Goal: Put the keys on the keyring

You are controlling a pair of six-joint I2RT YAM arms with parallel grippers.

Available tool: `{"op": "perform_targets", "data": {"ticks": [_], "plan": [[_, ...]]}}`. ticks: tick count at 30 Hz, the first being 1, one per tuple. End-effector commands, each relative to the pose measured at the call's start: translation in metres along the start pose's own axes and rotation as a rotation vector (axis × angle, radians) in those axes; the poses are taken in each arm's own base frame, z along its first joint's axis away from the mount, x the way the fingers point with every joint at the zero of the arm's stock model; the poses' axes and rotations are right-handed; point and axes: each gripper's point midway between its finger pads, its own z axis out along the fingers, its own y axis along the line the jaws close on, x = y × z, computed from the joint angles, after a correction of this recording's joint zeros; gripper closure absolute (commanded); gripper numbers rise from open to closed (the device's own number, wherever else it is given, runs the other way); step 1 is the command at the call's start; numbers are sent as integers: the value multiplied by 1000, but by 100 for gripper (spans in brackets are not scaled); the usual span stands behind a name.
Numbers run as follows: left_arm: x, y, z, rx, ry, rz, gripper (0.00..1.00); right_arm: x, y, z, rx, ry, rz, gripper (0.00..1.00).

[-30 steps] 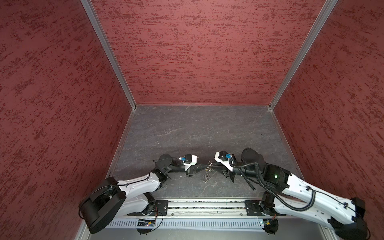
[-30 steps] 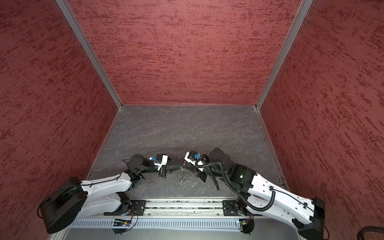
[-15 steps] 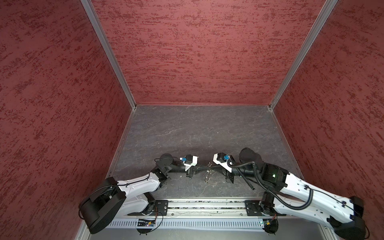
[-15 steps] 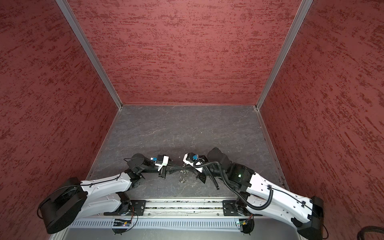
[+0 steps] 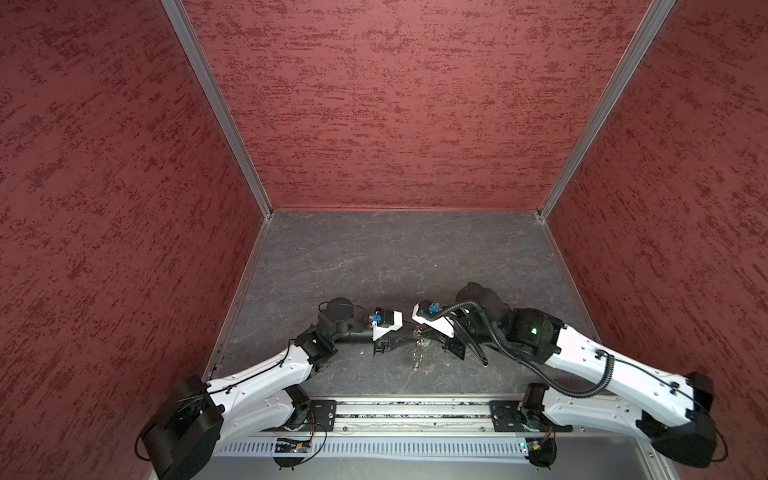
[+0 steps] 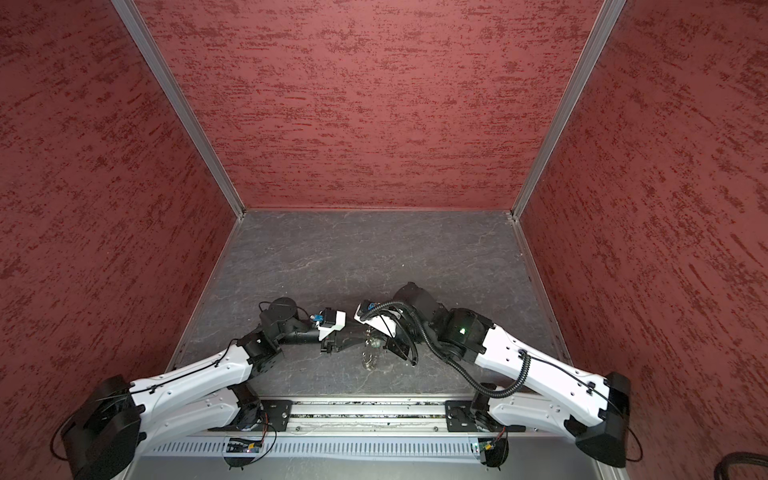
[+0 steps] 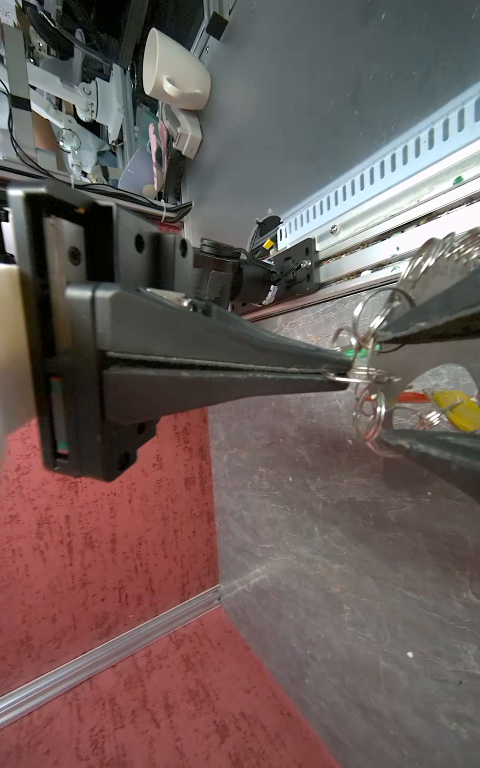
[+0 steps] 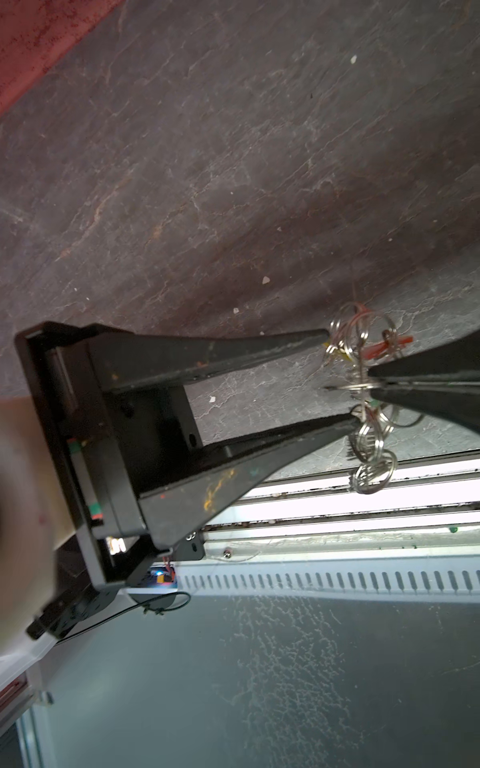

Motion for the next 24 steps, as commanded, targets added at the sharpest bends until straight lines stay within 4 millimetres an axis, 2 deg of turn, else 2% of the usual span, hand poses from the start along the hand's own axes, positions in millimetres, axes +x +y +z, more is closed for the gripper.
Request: {"op": "perform_targets", "data": {"ticks": [1,13,19,21,24], "plan": [[0,1,1,6,27,-1,67,-7,-2,-10,15,20,-65,100],[-9,-4,-2,29,-22,-10,83,-17,-3,-3,-2,17,-95,100],[-16,-5,-5,30,-62,0,85,-18,-3,-1,-4,5,-99,100],[-16,-7,-5,50,-60,0,91,-20,0,0,-19,-9,-100,100],[-15,-7,-3,64,-55,-5,94,-22,1,2,-29,-14,-97,100]]}}
